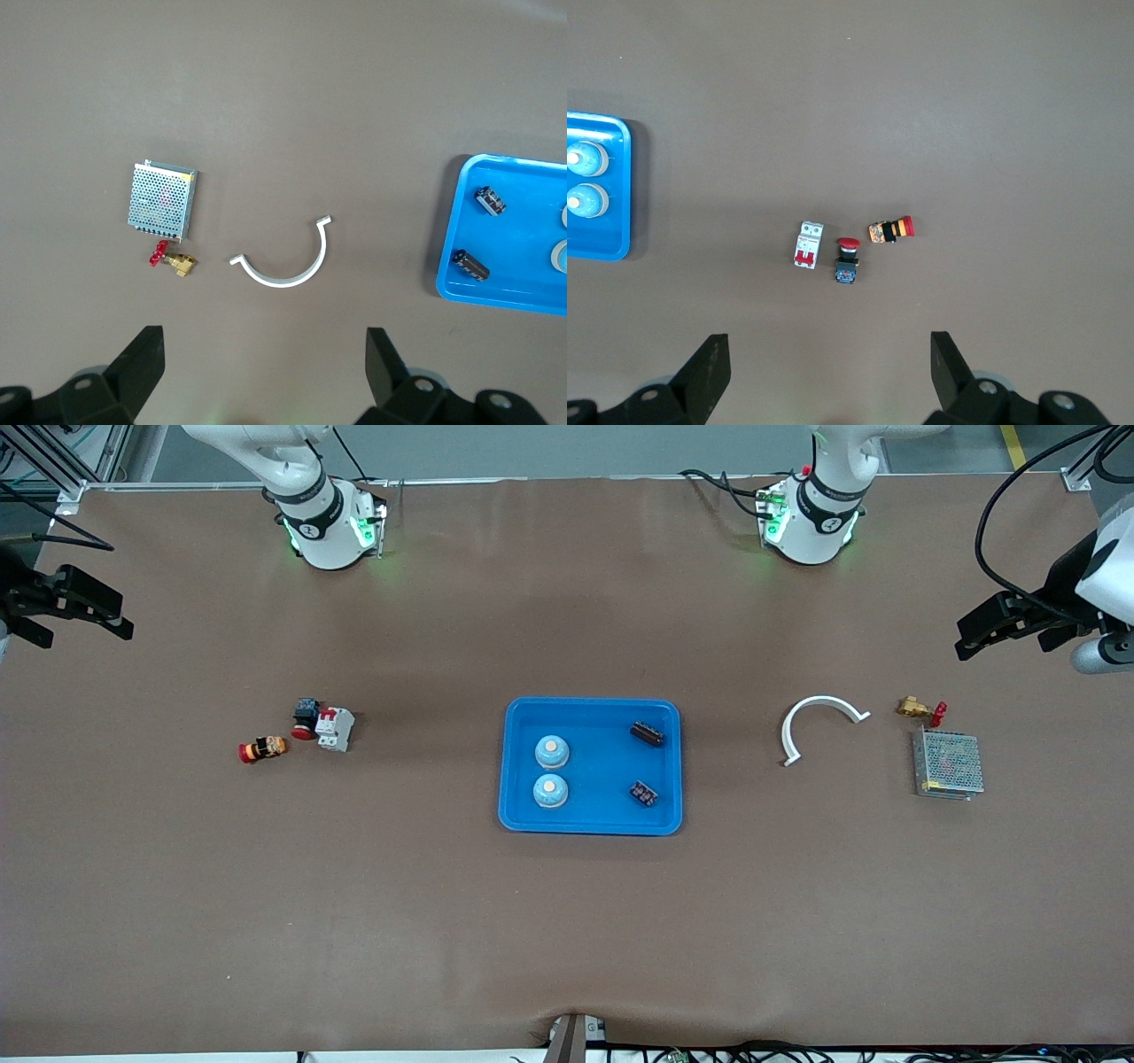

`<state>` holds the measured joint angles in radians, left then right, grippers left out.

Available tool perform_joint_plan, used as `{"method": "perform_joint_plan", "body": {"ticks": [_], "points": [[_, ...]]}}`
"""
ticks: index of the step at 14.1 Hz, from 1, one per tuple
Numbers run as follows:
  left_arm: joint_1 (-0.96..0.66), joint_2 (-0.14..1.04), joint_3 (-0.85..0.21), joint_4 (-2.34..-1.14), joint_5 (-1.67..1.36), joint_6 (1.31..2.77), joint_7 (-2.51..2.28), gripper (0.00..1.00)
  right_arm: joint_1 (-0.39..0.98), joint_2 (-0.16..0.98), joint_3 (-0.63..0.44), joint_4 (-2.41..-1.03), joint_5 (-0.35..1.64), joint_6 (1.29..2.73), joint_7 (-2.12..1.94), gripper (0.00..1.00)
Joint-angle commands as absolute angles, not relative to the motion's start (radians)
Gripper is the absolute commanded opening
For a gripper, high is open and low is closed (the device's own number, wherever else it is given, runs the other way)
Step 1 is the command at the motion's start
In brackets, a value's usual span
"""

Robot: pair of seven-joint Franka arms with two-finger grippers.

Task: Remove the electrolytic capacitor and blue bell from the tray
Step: 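Reach the left gripper toward a brown capacitor in the blue tray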

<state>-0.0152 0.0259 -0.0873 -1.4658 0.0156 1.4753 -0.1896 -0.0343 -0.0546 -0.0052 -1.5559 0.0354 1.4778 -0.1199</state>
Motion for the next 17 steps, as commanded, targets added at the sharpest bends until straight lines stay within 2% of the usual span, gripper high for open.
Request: {"method": "perform_joint_plan", "body": {"ticks": [1, 14, 17], "points": [[-0.014, 0.028, -0.090, -1.450, 0.014, 1.465, -0.195, 1.00, -0.041, -0.041, 0.000, -1.529, 0.051, 1.468, -0.107, 1.00], [-0.063, 0.092, -0.110, -1.468, -0.014, 1.473, -0.264, 1.00, -0.040, -0.041, 0.000, -1.529, 0.051, 1.468, -0.107, 1.00], [-0.089, 0.094, -0.170, -1.592, -0.017, 1.612, -0.430, 1.00, -0.038, -0.040, 0.000, -1.529, 0.051, 1.467, -0.107, 1.00]]}}
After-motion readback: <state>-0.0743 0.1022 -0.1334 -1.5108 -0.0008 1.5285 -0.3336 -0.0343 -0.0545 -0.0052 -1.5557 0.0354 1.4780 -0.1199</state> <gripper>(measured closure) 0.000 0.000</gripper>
